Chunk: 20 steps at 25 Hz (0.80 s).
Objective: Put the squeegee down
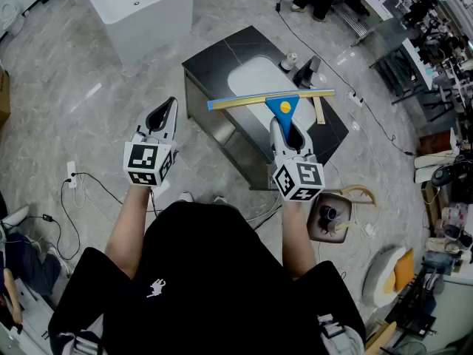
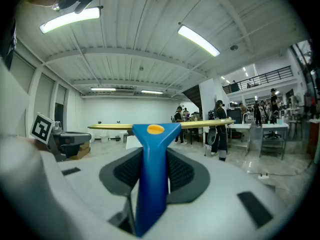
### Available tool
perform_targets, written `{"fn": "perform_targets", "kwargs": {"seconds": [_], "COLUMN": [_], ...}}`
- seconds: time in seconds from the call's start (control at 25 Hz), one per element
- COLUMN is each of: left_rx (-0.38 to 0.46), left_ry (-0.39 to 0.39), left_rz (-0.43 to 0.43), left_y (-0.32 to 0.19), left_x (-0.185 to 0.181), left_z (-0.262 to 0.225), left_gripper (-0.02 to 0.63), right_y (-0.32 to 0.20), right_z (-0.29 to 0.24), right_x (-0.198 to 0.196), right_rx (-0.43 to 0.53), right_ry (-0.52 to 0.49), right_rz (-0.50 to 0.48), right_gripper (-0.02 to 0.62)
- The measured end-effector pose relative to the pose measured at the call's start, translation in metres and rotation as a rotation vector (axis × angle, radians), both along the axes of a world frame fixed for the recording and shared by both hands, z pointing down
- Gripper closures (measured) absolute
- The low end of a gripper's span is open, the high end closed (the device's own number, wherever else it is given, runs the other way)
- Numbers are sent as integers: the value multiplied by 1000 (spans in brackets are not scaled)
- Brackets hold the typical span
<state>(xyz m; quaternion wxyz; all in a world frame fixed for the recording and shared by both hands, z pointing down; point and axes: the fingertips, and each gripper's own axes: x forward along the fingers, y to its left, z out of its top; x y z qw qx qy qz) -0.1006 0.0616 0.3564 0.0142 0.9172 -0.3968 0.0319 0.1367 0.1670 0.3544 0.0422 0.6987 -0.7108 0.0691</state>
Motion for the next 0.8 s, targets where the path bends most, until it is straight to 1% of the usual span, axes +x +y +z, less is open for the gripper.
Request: {"fn": "perform_targets", "kwargs": {"seconds": [0.16, 0.44, 0.8], "left_rx": [15, 8, 32], "left_ry": [2, 41, 22], "left_rz": [5, 32, 19], "left_y": [2, 1, -11], "left_x": [-2, -14, -40], "left_z": [-6, -11, -6], "left_gripper": [603, 603, 603], "right_y": [2, -5, -16], "right_z": [-7, -12, -16], "right_x": [-3, -14, -22], "right_rx": [26, 40, 55], "right_ry": [-44, -42, -45], "right_rz": [-12, -11, 30], "right_gripper": [463, 463, 463]}}
